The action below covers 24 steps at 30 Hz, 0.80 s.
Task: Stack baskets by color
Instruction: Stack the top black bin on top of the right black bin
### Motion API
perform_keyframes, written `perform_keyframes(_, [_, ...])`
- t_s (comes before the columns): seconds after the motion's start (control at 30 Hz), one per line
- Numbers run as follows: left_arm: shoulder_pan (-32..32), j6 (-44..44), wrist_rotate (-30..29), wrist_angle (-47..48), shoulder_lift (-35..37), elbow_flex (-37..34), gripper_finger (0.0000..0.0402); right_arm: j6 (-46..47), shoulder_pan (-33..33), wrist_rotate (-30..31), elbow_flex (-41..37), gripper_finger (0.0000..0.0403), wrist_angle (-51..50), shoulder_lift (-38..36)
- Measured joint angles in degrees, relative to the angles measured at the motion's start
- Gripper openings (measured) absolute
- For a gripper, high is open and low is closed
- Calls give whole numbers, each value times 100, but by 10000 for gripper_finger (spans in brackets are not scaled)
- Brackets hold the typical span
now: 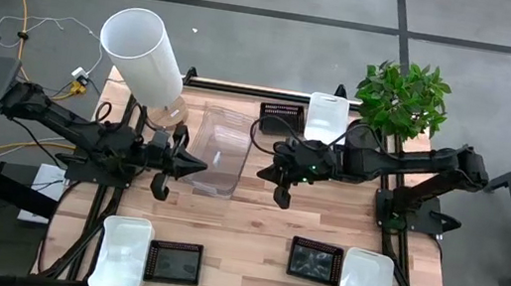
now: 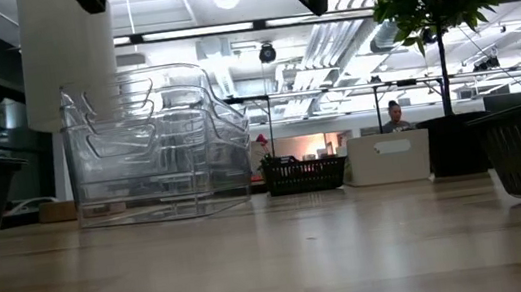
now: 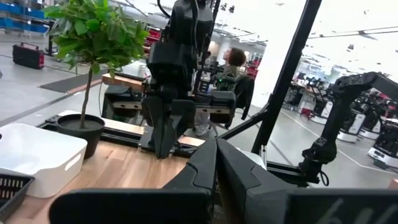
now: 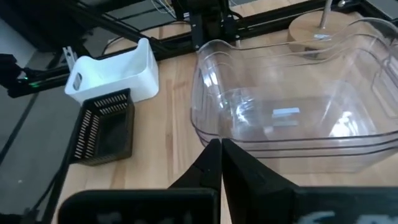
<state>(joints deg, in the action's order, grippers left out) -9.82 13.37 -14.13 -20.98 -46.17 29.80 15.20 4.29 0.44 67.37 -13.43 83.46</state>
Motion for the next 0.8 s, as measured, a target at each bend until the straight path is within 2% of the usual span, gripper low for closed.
perform_keyframes(0.1, [0,0,-2,0,0,2,0,-21,-39,-6,24,0,37,0])
perform_keyframes(0.27, [0,4,-15,0,0,2,0,-203,-364,-12,610,12,-637,51])
perform_keyframes(0.43, [0,15,-16,3,0,4,0,-634,-648,560,1144,41,-1693,314])
perform_keyframes(0.63, [0,13,-44,9,15,9,0,-1284,-1041,653,1048,121,-2438,765])
perform_keyframes(0.8, [3,-2,-175,10,15,9,0,-2031,-1406,1041,858,198,-2751,1276])
